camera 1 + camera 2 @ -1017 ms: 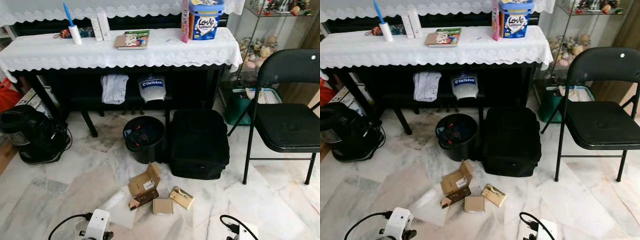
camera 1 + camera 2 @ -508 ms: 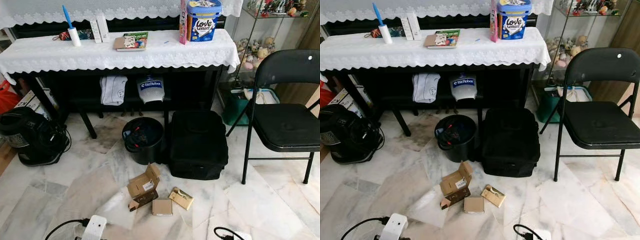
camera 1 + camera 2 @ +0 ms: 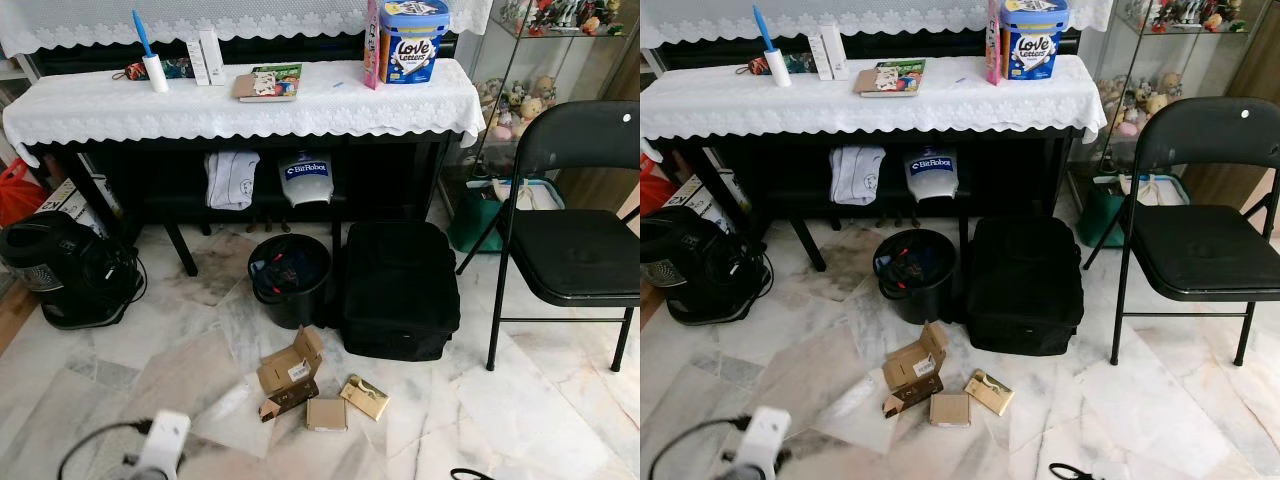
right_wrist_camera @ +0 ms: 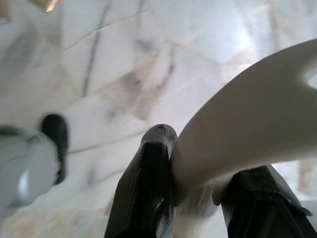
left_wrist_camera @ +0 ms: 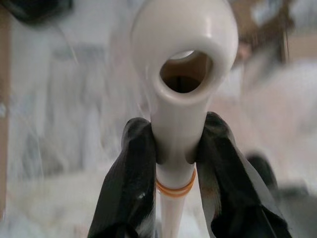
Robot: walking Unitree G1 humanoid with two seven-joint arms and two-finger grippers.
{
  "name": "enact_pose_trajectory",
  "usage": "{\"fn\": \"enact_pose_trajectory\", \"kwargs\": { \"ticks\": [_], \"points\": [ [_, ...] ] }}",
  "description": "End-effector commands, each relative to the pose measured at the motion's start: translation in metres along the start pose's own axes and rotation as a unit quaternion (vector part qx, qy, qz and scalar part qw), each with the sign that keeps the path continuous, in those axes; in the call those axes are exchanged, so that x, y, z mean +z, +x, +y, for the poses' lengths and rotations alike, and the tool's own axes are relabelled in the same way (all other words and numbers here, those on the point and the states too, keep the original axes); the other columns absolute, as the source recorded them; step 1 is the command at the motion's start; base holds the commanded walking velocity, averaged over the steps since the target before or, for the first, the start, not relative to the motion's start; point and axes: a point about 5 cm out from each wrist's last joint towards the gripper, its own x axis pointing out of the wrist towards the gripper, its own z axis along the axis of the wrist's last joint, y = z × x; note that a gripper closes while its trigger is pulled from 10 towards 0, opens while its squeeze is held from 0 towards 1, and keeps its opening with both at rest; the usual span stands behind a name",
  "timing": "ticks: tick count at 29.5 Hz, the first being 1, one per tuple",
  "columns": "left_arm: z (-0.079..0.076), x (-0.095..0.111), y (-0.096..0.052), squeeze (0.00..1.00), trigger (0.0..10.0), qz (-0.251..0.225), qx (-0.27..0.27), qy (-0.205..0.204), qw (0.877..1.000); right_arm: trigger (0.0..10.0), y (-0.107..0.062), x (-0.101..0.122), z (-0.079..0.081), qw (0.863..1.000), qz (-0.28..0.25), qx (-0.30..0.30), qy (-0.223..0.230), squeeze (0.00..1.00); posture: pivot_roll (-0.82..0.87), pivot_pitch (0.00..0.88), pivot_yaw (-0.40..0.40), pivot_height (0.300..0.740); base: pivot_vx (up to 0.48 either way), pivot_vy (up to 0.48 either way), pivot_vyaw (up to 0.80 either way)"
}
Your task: Sweep floor
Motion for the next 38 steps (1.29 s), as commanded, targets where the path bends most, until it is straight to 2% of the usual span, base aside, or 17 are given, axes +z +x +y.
{"fn": "enact_pose_trajectory", "kwargs": {
  "ticks": [1, 4, 7, 9, 12, 15, 17, 23, 24, 27, 28, 29, 32, 38],
  "points": [
    [0.006, 0.022, 0.003, 0.00, 10.0, -0.049, 0.013, -0.018, 0.999, 10.0, 0.002, 0.012, -0.007, 0.999, -0.029, -0.027, -0.011, 0.00, -0.15, 0.000, 0.037, 0.740, 0.000, 0.000, 0.00],
    [0.011, 0.043, 0.006, 0.00, 10.0, -0.085, 0.017, -0.030, 0.996, 10.0, 0.003, 0.025, -0.013, 0.997, -0.054, -0.050, -0.009, 0.00, -0.15, 0.000, 0.036, 0.740, 0.000, 0.000, 0.00],
    [0.013, 0.051, 0.006, 0.00, 10.0, -0.100, 0.019, -0.035, 0.994, 10.0, 0.003, 0.032, -0.018, 0.995, -0.069, -0.067, -0.009, 0.00, -0.15, 0.000, 0.034, 0.740, 0.000, 0.000, 0.00],
    [0.017, 0.064, 0.007, 0.00, 10.0, -0.121, 0.024, -0.046, 0.991, 10.0, 0.004, 0.043, -0.025, 0.992, -0.090, -0.086, -0.007, 0.00, -0.15, 0.000, 0.033, 0.740, 0.000, 0.000, 0.00],
    [0.022, 0.076, 0.007, 0.00, 10.0, -0.140, 0.035, -0.064, 0.987, 10.0, 0.003, 0.055, -0.032, 0.988, -0.111, -0.108, -0.029, 0.00, -0.16, 0.000, 0.029, 0.740, 0.000, 0.000, 0.00],
    [0.026, 0.086, 0.007, 0.00, 10.0, -0.152, 0.044, -0.084, 0.984, 10.0, 0.003, 0.063, -0.039, 0.986, -0.120, -0.119, -0.011, 0.00, -0.16, 0.000, 0.028, 0.740, 0.000, 0.000, 0.00],
    [0.033, 0.101, 0.007, 0.00, 10.0, -0.175, 0.054, -0.112, 0.977, 10.0, 0.000, 0.075, -0.049, 0.979, -0.147, -0.138, -0.010, 0.00, -0.16, 0.000, 0.023, 0.740, 0.000, 0.000, 0.00],
    [0.042, 0.131, 0.004, 0.00, 10.0, -0.221, 0.057, -0.141, 0.963, 10.0, -0.010, 0.103, -0.059, 0.966, -0.214, -0.145, 0.033, 0.00, -0.17, 0.000, 0.020, 0.740, 0.000, 0.000, 0.00],
    [0.045, 0.149, 0.001, 0.00, 10.0, -0.252, 0.056, -0.148, 0.955, 10.0, -0.015, 0.115, -0.061, 0.959, -0.237, -0.147, 0.040, 0.00, -0.17, 0.000, 0.020, 0.740, 0.000, 0.000, 0.00],
    [0.049, 0.169, -0.003, 0.00, 10.0, -0.283, 0.053, -0.159, 0.944, 10.0, -0.021, 0.127, -0.063, 0.953, -0.260, -0.146, 0.057, 0.00, -0.17, 0.000, 0.018, 0.740, 0.000, 0.000, 0.00],
    [0.049, 0.169, -0.003, 0.00, 10.0, -0.283, 0.053, -0.159, 0.944, 10.0, -0.021, 0.127, -0.063, 0.953, -0.260, -0.146, 0.057, 0.00, -0.17, 0.000, 0.018, 0.740, 0.000, 0.000, 0.00],
    [0.053, 0.184, -0.007, 0.00, 10.0, -0.307, 0.052, -0.166, 0.936, 10.0, -0.027, 0.138, -0.064, 0.946, -0.282, -0.141, 0.067, 0.00, -0.17, 0.000, 0.018, 0.740, 0.000, 0.000, 0.00],
    [0.059, 0.211, -0.017, 0.00, 10.0, -0.353, 0.045, -0.179, 0.917, 10.0, -0.036, 0.156, -0.060, 0.937, -0.315, -0.125, 0.081, 0.00, -0.17, 0.000, 0.018, 0.740, 0.000, 0.000, 0.00],
    [0.058, 0.239, -0.030, 0.00, 10.0, -0.399, 0.030, -0.193, 0.896, 10.0, -0.045, 0.172, -0.052, 0.928, -0.339, -0.098, 0.117, 0.00, -0.16, 0.000, 0.020, 0.740, 0.000, 0.000, 0.00]
  ]
}}
